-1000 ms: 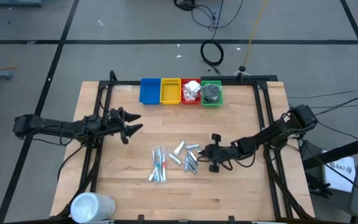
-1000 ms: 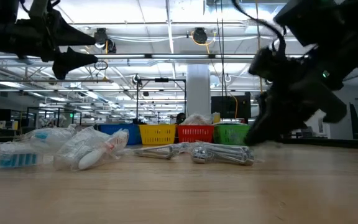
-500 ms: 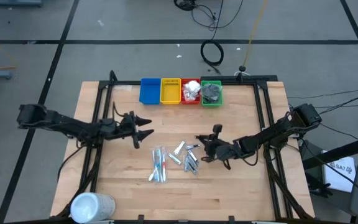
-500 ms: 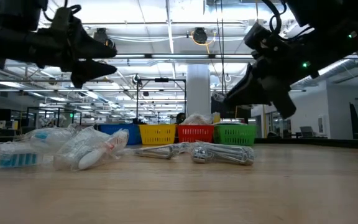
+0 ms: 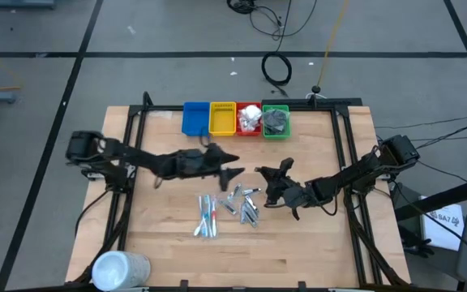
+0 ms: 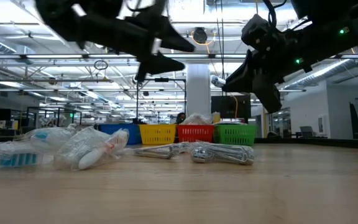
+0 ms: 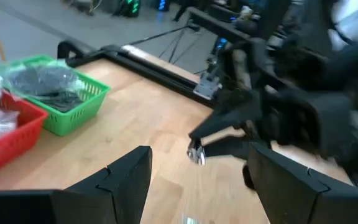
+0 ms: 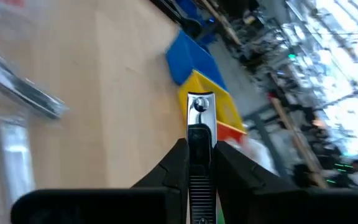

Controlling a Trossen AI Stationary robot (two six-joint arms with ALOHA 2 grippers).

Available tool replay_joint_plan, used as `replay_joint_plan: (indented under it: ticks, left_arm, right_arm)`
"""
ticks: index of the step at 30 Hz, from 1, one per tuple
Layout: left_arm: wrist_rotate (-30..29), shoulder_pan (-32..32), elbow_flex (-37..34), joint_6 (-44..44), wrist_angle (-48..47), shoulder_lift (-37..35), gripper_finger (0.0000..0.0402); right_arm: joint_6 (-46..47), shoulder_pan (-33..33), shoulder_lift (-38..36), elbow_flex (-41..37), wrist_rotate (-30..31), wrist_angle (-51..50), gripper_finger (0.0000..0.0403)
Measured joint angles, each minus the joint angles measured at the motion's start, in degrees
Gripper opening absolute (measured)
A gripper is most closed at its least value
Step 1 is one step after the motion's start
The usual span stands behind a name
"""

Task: Pick & Place Travel size toiletries
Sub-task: Put the nail cutter into the yellow bin

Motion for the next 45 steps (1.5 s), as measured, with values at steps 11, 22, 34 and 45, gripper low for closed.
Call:
replay_joint_plan:
  ticks: [11, 22, 34, 45]
  left_arm:
    - [6.35, 1.51, 12.35, -11.5, -2.04, 13.59, 0.0262]
    - [7.16, 1.58, 13.97, -11.48, -1.58, 15.07, 0.0262]
    - [7.56, 1.72, 13.94, -11.07, -1.2, 15.04, 0.0135]
    - [7.54, 2.12, 13.9, -10.54, -1.29, 15.06, 0.0045]
  right_arm:
    - [-6.27, 0.02, 0.0, 0.04, 4.08, 4.62, 0.0044]
    - [-7.56, 0.02, -0.02, 0.04, 3.95, 6.42, 0.0045]
    - [-7.39, 0.07, -0.07, 0.04, 3.77, 6.5, 0.0045]
    - [-7.19, 0.07, -0.07, 0.04, 3.8, 6.47, 0.005]
